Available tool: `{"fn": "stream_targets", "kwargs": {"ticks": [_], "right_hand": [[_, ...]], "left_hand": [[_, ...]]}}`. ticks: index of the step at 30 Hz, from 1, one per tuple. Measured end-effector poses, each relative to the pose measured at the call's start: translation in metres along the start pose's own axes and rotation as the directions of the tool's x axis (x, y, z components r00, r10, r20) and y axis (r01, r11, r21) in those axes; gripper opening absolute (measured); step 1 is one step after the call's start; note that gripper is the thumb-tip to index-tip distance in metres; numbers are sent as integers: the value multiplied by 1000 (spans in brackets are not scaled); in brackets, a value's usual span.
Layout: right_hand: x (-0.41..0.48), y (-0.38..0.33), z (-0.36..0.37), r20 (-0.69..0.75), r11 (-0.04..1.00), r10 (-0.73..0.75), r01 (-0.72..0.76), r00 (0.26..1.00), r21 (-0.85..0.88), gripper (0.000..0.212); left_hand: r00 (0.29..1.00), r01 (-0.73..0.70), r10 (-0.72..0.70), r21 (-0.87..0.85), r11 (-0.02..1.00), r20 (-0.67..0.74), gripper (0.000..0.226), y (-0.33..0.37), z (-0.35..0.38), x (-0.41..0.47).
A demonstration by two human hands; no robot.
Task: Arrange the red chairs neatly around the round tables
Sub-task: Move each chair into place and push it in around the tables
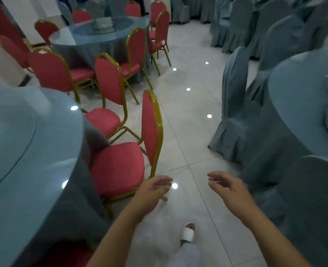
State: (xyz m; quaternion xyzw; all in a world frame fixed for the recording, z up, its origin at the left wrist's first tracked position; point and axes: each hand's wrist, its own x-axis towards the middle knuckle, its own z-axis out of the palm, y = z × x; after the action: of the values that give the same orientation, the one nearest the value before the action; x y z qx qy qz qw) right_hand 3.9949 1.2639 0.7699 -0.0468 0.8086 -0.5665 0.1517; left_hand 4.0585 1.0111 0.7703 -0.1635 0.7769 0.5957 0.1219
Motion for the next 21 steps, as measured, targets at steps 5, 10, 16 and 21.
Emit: {"fn": "stream_targets", "kwargs": {"ticks": [5,10,16,21], "right_hand": [[103,-32,-36,-28,995,103,-103,994,-17,20],[188,-50,-69,-113,991,136,-136,984,11,25],[329,-65,-79,-75,988,146,-149,987,-43,26],[492,-78,-62,30,990,113,-110,993,-83,25]], "left_hand": [[997,-39,43,-60,997,69,22,74,-6,130],[993,-39,42,-35,999,111,34,136,-24,245],[993,-104,89,242,965,73,48,170,-62,373],[998,-69,62,534,843,32,66,184,-97,485]]}}
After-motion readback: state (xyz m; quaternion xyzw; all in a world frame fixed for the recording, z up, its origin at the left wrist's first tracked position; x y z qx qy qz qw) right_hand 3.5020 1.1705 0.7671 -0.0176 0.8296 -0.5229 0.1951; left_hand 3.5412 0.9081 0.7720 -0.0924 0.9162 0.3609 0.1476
